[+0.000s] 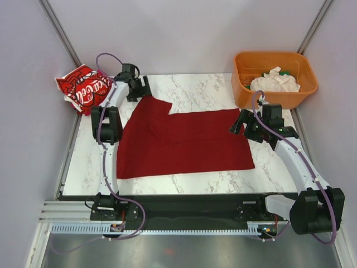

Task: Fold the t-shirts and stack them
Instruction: Fold the tshirt

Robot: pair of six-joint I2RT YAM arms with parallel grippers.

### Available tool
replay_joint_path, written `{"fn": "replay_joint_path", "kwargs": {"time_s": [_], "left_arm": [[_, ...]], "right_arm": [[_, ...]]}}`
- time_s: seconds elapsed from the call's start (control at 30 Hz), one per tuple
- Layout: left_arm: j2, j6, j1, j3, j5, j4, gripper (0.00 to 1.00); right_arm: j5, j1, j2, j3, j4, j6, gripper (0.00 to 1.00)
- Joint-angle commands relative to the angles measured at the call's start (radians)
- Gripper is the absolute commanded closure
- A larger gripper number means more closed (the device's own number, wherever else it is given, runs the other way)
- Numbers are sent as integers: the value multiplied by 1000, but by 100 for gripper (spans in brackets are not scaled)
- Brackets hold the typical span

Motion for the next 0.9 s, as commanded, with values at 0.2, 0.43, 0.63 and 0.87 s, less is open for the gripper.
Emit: {"fn": "replay_joint_path", "kwargs": {"time_s": [0.2,0.43,0.63,0.87], "left_arm": [[48,49,-47,65,-105,-9,4],[85,21,-81,99,-131,-80,17],[105,-3,-84,133,-185,-93,71],[99,15,-80,165,-153,-92,98]], "right_arm": [[17,4,-3,-2,15,-30,2],[15,4,8,-3,15,-38,2],[6,4,-3,-6,15,-41,2],[11,4,8,-11,27,-35,2]]}}
